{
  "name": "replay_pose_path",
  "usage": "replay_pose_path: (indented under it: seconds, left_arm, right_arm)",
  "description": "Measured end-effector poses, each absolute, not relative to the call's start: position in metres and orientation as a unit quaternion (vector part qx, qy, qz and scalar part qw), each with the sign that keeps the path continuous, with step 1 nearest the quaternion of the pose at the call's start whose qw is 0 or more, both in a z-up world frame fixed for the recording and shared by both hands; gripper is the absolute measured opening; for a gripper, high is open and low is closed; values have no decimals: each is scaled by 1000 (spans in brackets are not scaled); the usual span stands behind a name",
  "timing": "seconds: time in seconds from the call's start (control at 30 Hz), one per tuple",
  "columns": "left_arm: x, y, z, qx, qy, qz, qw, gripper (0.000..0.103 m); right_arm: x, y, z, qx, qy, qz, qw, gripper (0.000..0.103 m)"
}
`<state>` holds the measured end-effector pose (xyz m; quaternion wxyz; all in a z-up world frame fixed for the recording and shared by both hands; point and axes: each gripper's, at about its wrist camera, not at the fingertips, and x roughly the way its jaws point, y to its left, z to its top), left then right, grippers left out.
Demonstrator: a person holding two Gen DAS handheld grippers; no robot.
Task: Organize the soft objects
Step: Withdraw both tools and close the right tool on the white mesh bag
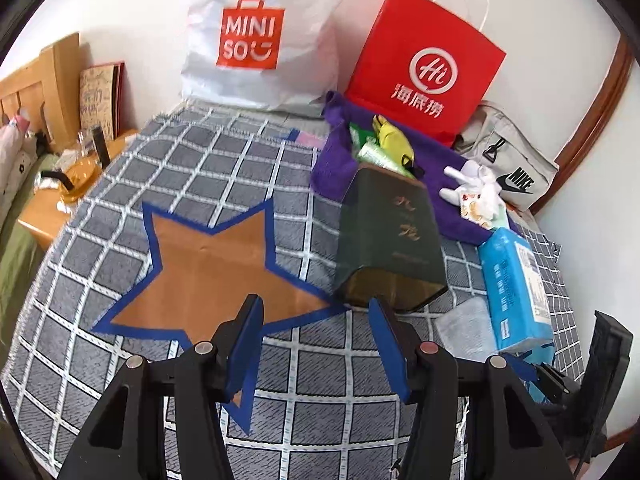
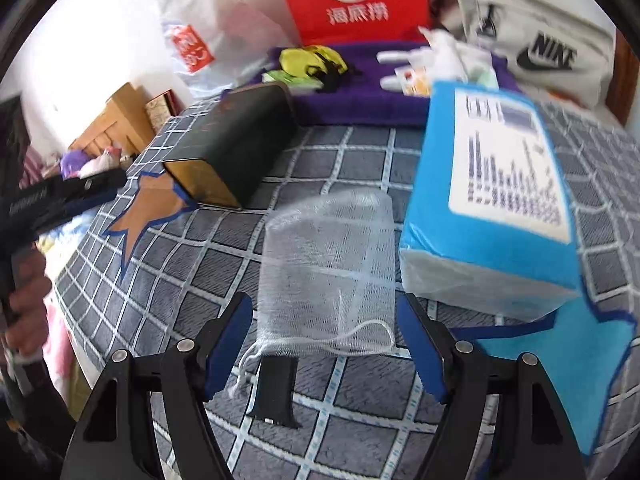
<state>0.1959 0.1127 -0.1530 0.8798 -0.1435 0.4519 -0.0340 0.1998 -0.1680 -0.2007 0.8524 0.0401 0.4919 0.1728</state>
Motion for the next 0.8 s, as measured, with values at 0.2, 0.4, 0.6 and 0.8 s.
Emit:
replay_pose_path:
  seconds: [0.2,0.4,0.6,0.8]
  left_arm:
    - [198,113,-157,-145,453,-41,879,52]
    - [195,103,-160,-132,460,-51,877,52]
    - [187,99,-163,-125,470,-49,872,52]
    - [176,91,-160,-109,475,-50,872,52]
  right_arm:
    - [207,-156,-208,38,495,170,851,89]
    - [208,-133,-212,-9,487,144,861,90]
    - [211,-123,-212,-47,482,100,869,60]
    - [207,-133,-201,-21,478,123,869,24]
